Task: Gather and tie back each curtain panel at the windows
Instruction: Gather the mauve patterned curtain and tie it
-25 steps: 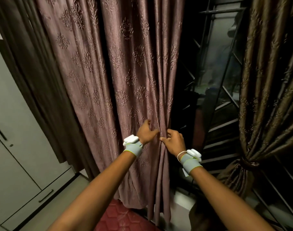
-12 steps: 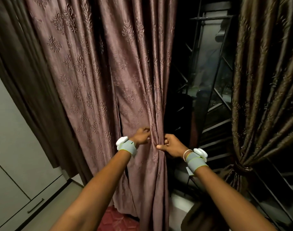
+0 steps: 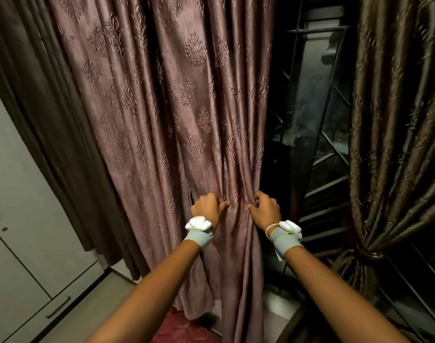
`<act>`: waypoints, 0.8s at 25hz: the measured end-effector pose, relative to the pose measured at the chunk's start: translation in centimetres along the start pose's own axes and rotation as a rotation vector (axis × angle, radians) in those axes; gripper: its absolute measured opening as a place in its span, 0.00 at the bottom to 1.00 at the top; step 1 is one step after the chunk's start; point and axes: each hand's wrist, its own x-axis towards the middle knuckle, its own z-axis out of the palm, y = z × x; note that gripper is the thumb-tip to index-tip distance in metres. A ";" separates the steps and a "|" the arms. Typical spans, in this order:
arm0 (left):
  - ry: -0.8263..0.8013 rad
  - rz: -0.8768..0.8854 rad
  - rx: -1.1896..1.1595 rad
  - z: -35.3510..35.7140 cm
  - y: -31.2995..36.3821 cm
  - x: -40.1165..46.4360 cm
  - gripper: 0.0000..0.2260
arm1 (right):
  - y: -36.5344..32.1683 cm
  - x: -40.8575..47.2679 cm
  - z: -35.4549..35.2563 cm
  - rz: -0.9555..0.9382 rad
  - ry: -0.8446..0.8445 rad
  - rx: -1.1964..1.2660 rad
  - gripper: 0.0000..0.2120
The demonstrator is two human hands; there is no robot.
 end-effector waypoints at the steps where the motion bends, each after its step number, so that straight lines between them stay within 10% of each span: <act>1: -0.010 0.027 0.028 0.1 0.2 -0.4 0.18 | -0.7 -0.3 0.3 0.002 -0.014 -0.001 0.15; 12: -0.208 0.230 -0.313 1.0 -3.4 -0.1 0.12 | -2.5 -1.9 2.8 -0.043 -0.153 0.169 0.32; 16: -0.159 0.117 -0.492 0.6 -2.4 0.3 0.10 | -2.1 -2.3 2.3 -0.034 -0.080 0.117 0.20; 20: 0.004 -0.076 -0.653 2.8 -3.4 2.9 0.40 | -1.5 -2.2 2.0 -0.098 -0.178 0.204 0.16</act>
